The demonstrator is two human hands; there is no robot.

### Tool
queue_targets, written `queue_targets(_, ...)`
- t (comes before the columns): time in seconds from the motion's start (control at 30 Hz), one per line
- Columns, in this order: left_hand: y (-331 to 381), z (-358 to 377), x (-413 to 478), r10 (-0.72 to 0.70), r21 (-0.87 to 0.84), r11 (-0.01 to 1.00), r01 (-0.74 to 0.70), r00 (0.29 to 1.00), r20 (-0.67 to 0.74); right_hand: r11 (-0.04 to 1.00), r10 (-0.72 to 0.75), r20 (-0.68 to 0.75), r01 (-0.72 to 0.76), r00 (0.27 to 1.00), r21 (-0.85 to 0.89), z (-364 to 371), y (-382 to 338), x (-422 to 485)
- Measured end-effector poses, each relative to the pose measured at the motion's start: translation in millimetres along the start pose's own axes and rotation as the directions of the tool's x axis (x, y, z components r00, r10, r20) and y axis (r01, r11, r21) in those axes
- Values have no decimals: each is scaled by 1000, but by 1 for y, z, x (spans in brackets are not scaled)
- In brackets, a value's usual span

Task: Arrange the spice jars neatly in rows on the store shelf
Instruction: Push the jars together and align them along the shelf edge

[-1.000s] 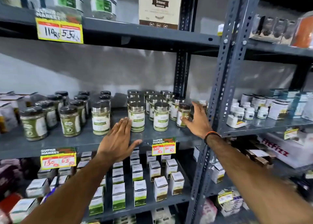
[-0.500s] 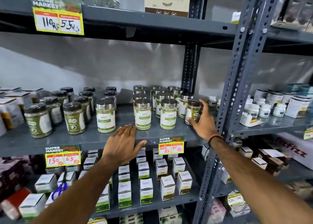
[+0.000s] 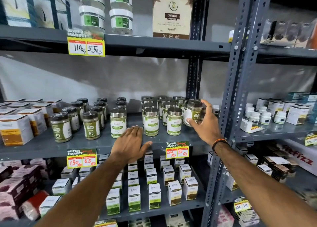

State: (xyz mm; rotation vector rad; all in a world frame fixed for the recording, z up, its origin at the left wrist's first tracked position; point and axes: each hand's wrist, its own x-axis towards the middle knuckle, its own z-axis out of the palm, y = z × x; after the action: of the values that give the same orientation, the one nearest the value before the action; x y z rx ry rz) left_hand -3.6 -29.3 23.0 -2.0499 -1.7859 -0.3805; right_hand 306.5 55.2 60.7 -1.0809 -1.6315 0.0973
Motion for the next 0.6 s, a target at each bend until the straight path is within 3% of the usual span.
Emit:
queue_targets(0.3, -68, -84, -35, -59, 82, 994, 73, 985, -161, 977, -154, 90, 139, 984, 160, 55, -114, -21)
queue_targets(0.6, -185, -79, -102, -251, 111, 958, 264, 961, -118, 944, -261, 232, 198, 937, 264, 162, -181, -63)
